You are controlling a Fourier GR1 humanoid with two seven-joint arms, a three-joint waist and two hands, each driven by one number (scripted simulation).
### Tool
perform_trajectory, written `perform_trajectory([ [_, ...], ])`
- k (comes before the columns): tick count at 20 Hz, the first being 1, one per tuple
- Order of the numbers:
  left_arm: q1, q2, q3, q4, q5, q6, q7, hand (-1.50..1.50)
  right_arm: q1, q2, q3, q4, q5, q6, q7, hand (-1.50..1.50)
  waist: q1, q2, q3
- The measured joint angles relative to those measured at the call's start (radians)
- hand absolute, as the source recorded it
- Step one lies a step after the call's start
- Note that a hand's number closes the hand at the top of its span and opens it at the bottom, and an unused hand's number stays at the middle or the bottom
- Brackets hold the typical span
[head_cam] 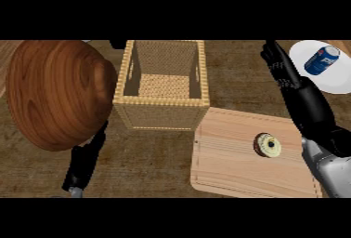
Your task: Pick the cupcake from the cutting board and place it in the basket
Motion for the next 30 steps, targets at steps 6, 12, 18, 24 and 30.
perform_trajectory([
  [6, 0.188, 0.171, 0.049, -0.366, -0.006, -0.022, 0.029, 0.0, -0.005, 0.08, 0.022, 0.069, -0.083, 0.043, 0.053, 1.5, -0.002, -0.011, 0.04],
  [12, -0.003, 0.204, 0.108, -0.385, -0.031, -0.019, -0.005, 0.0, 0.029, 0.347, 0.09, 0.118, -0.142, -0.139, 0.032, -1.5, -0.029, -0.004, 0.026],
  [18, -0.109, 0.211, 0.139, -0.333, -0.042, -0.022, -0.009, 0.0, -0.087, 0.327, 0.172, 0.153, 0.126, -0.378, 0.207, -1.5, -0.045, -0.012, 0.014],
  [24, -0.123, 0.218, 0.152, -0.302, -0.053, -0.019, -0.016, 0.0, -0.226, 0.071, 0.213, 0.215, 0.323, -0.275, 0.518, -1.5, -0.066, -0.022, 0.006],
  [30, -0.143, 0.217, 0.151, -0.293, -0.053, -0.029, -0.015, 0.0, -0.361, -0.131, 0.305, 0.201, 0.299, 0.12, 0.757, -1.5, -0.057, -0.023, 0.006],
])
